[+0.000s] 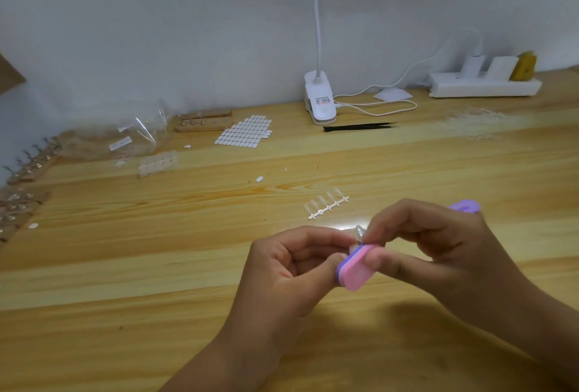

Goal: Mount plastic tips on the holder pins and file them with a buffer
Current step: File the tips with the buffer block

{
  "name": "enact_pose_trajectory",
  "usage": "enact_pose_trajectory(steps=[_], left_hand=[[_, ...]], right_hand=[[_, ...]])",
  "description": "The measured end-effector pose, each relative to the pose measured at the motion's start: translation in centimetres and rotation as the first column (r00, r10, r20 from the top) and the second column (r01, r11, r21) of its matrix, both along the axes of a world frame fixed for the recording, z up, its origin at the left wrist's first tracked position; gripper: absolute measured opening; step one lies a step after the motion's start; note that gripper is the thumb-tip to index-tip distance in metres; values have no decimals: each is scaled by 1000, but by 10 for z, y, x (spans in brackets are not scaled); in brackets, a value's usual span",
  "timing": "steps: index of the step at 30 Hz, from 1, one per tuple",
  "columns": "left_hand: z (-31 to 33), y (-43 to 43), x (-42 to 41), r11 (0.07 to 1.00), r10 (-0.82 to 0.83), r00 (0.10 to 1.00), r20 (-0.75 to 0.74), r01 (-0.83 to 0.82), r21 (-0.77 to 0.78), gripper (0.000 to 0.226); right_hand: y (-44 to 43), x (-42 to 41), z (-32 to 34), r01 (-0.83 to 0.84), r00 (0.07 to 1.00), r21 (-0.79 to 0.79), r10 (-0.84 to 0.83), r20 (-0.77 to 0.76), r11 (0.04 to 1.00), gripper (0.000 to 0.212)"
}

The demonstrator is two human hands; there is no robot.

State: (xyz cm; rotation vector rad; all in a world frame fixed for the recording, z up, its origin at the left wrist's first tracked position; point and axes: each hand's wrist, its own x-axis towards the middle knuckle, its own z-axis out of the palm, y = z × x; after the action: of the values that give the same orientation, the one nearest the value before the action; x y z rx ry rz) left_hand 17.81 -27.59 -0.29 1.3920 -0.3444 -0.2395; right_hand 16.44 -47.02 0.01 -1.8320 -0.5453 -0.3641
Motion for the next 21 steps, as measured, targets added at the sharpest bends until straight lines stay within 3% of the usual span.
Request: enact_pose_trajectory(steps=[5, 11, 17, 21], left_hand=[[0, 1, 2, 999, 37, 999, 22, -37, -4, 15], [1, 0, 0, 999, 41, 997, 71, -43, 16, 14], [-1, 0, 1, 999, 51, 998, 43, -51, 5, 17], [0, 1, 1, 998, 55, 997, 46, -56, 4, 17]], right_hand=[[-7, 0, 8, 27, 998, 119, -19, -65, 993, 20], [0, -3, 4, -40, 991, 82, 51, -125, 996, 18], [-6, 0, 14, -20, 968, 323, 99, -230, 946, 18], [-15, 2, 11, 90, 949, 183, -29, -313, 979, 25]])
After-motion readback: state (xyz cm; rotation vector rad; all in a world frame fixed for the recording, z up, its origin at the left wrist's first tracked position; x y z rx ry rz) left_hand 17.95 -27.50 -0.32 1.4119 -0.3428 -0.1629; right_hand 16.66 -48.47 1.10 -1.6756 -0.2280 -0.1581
